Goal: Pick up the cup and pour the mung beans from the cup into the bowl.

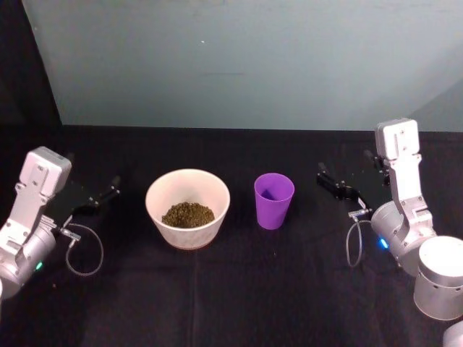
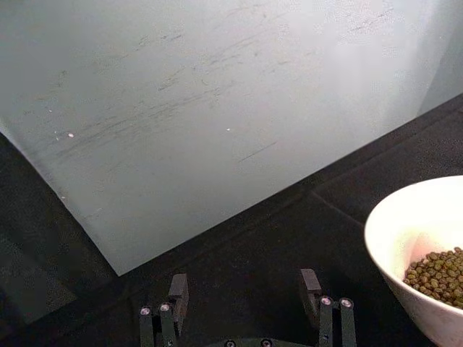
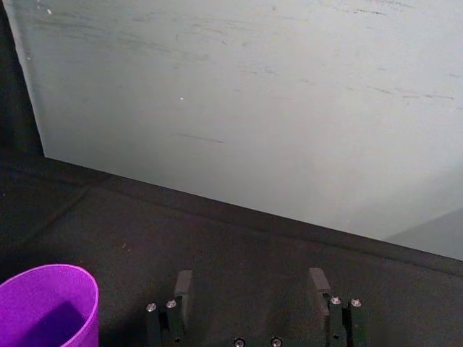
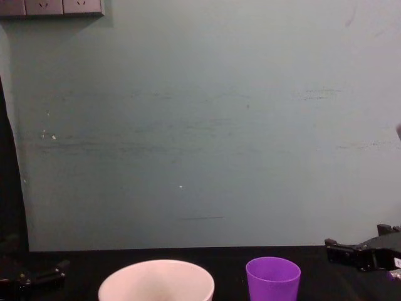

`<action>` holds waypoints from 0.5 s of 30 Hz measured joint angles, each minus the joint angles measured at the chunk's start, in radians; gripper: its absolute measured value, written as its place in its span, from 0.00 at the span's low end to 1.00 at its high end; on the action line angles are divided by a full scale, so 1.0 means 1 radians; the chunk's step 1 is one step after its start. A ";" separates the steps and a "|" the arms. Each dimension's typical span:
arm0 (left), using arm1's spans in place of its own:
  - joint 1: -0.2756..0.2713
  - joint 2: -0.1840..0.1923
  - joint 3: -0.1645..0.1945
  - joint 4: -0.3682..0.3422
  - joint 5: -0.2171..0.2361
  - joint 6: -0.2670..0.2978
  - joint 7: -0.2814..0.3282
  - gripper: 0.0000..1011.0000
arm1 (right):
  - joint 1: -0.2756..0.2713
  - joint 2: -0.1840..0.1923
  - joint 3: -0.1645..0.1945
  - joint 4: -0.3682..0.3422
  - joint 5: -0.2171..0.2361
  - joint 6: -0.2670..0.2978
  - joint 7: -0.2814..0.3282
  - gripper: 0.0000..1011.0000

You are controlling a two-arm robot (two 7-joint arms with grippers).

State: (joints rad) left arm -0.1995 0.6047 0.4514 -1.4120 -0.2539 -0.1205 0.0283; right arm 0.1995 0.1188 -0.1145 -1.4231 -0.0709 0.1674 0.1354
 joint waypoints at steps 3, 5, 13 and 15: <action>0.000 0.000 0.000 0.000 0.000 0.000 0.000 1.00 | 0.000 0.000 0.000 0.000 0.000 0.000 0.000 0.99; 0.000 0.000 0.000 0.000 0.000 0.000 0.000 1.00 | 0.000 0.000 0.000 0.000 0.000 -0.001 -0.001 0.99; 0.000 0.000 0.000 0.000 0.000 0.000 0.000 1.00 | 0.000 0.000 0.000 0.000 -0.001 -0.001 -0.001 0.99; 0.000 0.000 0.000 0.000 0.000 0.000 0.000 1.00 | 0.000 0.000 0.000 0.000 -0.001 -0.002 -0.002 0.99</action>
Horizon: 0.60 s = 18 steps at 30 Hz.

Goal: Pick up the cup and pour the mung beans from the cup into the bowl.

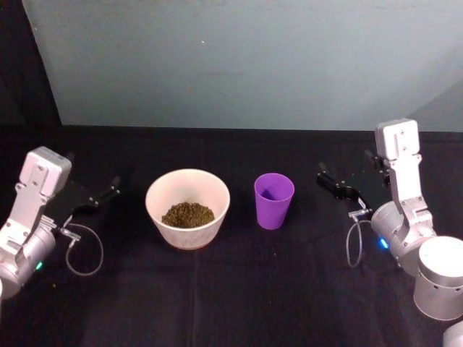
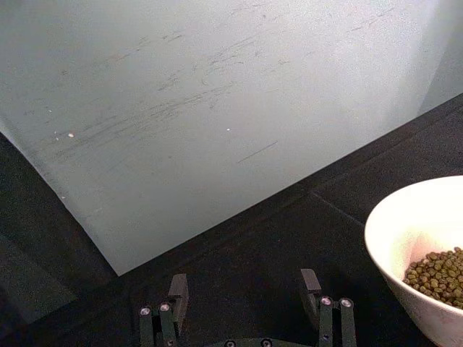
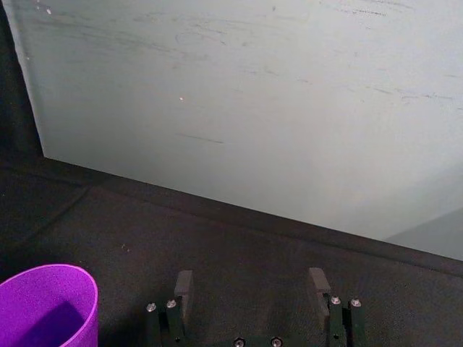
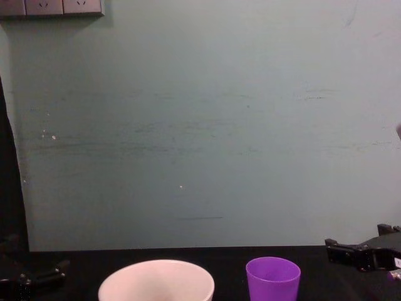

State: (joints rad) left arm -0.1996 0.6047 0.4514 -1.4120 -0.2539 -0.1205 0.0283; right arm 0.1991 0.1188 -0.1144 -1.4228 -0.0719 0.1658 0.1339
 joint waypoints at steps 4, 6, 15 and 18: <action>0.000 0.000 0.000 0.000 0.000 0.000 0.000 1.00 | 0.000 0.000 0.000 0.000 0.000 0.000 0.000 0.99; 0.000 0.000 0.000 0.000 0.000 0.000 0.000 1.00 | 0.000 0.000 0.000 0.000 0.000 0.000 0.000 0.99; 0.000 0.000 0.000 0.000 0.000 0.000 0.000 1.00 | 0.000 0.000 0.000 0.000 0.000 0.000 0.000 0.99; 0.000 0.000 0.000 0.000 0.000 0.000 0.000 1.00 | 0.000 0.000 0.000 0.000 0.000 0.000 0.000 0.99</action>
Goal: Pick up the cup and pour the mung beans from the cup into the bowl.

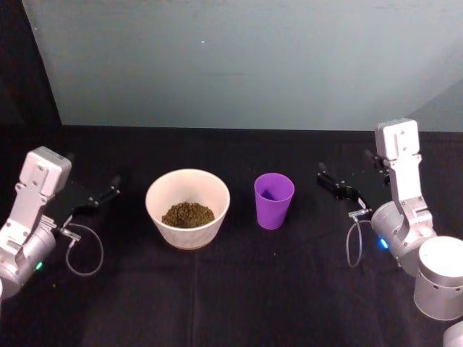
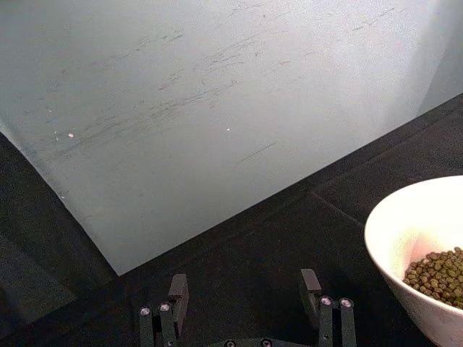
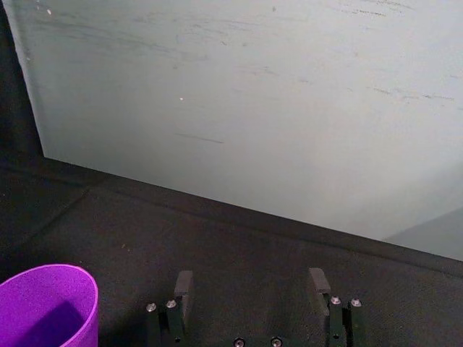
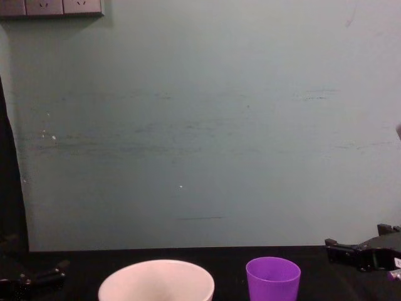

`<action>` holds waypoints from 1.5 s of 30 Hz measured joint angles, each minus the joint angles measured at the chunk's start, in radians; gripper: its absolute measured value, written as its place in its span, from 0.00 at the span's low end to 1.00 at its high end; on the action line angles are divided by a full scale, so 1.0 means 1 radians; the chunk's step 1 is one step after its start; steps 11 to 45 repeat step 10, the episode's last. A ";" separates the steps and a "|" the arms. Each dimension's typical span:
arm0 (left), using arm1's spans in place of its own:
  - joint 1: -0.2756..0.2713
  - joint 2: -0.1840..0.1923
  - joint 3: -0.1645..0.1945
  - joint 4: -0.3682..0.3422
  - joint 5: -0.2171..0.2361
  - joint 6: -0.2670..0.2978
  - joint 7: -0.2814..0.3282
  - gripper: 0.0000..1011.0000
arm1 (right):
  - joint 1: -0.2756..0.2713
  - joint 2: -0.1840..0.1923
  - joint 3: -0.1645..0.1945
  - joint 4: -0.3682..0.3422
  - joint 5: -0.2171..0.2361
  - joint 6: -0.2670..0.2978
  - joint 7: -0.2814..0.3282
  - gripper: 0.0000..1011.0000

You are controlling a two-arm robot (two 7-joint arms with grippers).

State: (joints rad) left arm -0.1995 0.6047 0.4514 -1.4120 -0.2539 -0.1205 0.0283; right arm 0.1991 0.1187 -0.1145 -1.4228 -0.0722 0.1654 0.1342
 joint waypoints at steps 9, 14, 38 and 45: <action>0.000 0.000 0.000 0.000 0.000 0.000 0.000 1.00 | 0.000 0.000 0.000 0.000 0.000 0.000 0.000 0.99; 0.000 0.000 0.000 0.000 0.000 0.000 0.000 1.00 | 0.000 0.000 0.000 0.000 0.000 0.000 0.000 0.99; 0.000 0.000 0.000 0.000 0.000 0.000 0.000 1.00 | 0.000 0.000 0.000 0.000 0.000 0.000 0.000 0.99; 0.000 0.000 0.000 0.000 0.000 0.000 0.000 1.00 | 0.000 0.000 0.000 0.000 0.000 0.000 0.000 0.99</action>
